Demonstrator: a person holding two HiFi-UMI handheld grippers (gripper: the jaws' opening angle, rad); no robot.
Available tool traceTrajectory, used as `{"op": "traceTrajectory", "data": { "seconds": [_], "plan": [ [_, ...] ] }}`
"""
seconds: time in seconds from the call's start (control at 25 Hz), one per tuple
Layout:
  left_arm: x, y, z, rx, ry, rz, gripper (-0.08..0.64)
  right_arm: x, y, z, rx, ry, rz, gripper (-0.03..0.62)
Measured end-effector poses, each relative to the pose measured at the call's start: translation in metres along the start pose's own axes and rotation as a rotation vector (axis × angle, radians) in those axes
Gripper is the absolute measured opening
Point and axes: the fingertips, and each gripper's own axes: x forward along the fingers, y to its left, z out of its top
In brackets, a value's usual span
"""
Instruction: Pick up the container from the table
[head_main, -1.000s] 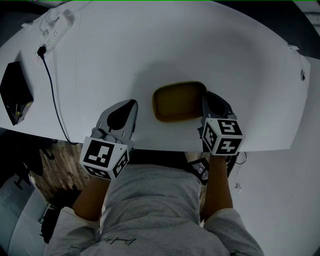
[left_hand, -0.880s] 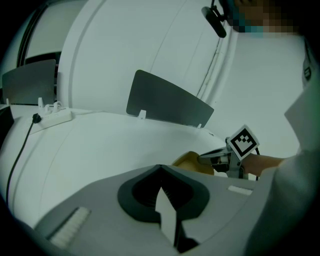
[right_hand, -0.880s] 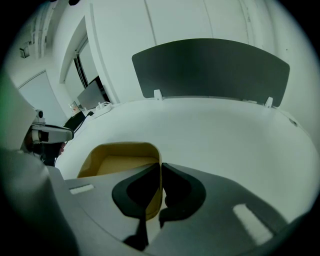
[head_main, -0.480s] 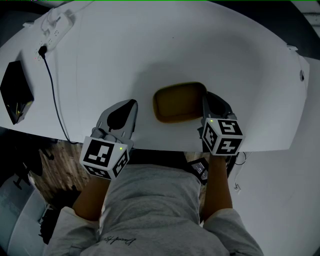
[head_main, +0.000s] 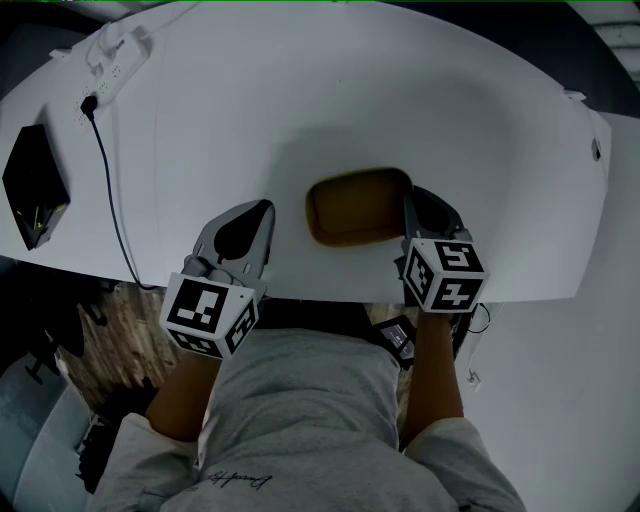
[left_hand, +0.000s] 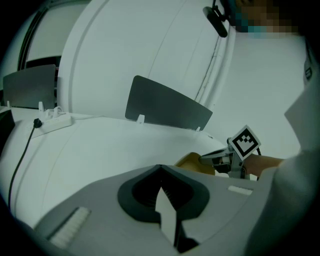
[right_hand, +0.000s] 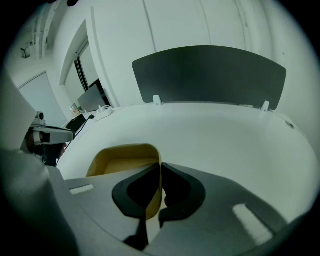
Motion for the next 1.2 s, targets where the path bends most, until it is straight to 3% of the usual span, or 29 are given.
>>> {"op": "traceTrajectory", "data": {
  "seconds": [1.2],
  "plan": [
    [-0.037, -0.02, 0.018, 0.044, -0.06, -0.016, 0.0, -0.055, 0.014, 0.021, -0.008, -0.073, 0.003, 0.023]
  ]
}}
